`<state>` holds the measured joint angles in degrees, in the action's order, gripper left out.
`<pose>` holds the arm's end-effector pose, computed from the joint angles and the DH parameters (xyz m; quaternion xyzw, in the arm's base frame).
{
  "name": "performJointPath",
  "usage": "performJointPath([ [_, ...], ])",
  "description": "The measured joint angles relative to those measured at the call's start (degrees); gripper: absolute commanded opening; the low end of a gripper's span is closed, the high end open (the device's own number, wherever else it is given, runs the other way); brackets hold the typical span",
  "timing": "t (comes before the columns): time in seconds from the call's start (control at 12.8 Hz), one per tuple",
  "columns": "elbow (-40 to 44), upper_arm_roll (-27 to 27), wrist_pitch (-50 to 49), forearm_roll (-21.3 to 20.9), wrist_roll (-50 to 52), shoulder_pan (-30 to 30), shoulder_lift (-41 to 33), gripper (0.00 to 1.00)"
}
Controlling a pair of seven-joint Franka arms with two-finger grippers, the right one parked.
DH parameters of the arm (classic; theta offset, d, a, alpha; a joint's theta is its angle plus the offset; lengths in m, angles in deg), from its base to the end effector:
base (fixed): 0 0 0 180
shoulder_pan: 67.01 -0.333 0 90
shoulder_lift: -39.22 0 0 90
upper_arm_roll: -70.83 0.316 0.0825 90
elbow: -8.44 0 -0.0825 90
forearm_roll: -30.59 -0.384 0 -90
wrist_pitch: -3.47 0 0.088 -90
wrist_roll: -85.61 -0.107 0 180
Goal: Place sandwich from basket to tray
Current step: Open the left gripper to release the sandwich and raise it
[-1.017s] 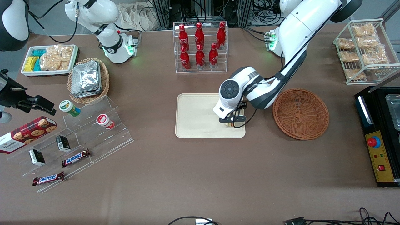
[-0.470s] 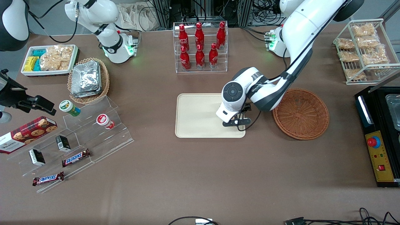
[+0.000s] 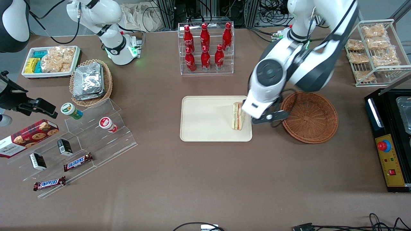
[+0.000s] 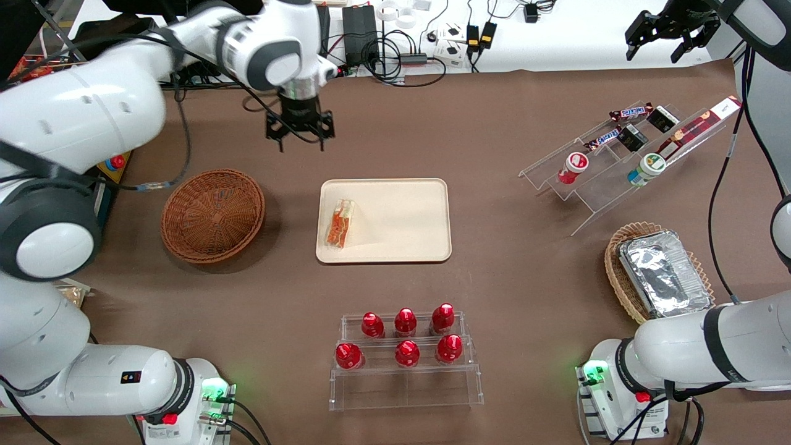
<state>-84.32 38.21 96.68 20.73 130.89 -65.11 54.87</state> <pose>0.5268 -0.3042 0.4684 -0.9907 -0.0792 0.0771 0.0793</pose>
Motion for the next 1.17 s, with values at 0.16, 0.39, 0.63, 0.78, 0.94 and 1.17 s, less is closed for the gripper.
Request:
performJointPath([
  [0.16, -0.59, 6.59, -3.88, 3.50, -6.96, 0.10, -6.59, 1.00],
  [0.39, -3.94, 16.98, -5.34, 4.93, -16.85, 0.72, -14.26, 1.00],
  [0.63, -7.36, 23.96, -5.32, 5.22, -24.49, 0.95, -19.52, 1.00],
  [0.78, -7.98, 27.14, -5.33, 5.38, -27.51, 1.39, -21.47, 1.00],
  [0.94, -8.09, 29.98, -5.47, 5.77, -29.91, 1.99, -22.21, 1.00],
  [1.17, -7.29, 30.87, -6.09, 7.15, -31.14, 2.24, -22.35, 1.00],
])
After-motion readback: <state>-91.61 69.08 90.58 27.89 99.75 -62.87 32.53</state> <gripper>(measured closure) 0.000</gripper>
